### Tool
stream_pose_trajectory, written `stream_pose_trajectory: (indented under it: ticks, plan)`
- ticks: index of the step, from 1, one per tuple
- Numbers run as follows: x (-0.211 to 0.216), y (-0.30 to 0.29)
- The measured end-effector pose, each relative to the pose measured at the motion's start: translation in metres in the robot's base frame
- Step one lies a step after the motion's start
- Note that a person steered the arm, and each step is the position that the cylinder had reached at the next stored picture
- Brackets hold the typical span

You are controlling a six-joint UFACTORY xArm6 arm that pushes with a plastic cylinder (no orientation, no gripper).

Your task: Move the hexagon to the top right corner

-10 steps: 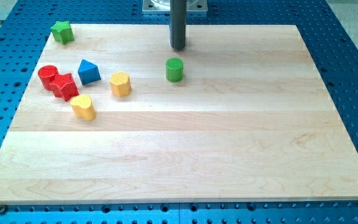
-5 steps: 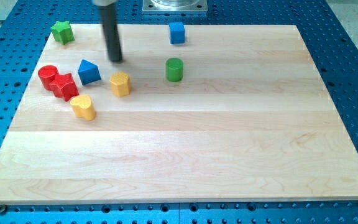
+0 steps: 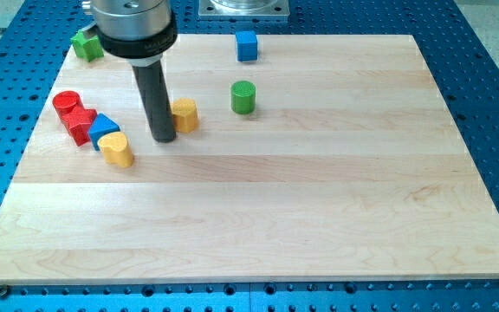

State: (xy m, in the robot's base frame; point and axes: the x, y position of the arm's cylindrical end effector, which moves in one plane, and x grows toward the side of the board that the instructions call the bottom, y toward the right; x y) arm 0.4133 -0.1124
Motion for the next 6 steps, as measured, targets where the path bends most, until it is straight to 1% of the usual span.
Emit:
stream_pose_trajectory:
  ticks: [1,2,3,4,6]
  plan:
    - [-0.054,0.027]
    - [-0.067,0.066]
    - [-0.068,0.067]
    - [-0.068,0.096]
    - [-0.063,0.105]
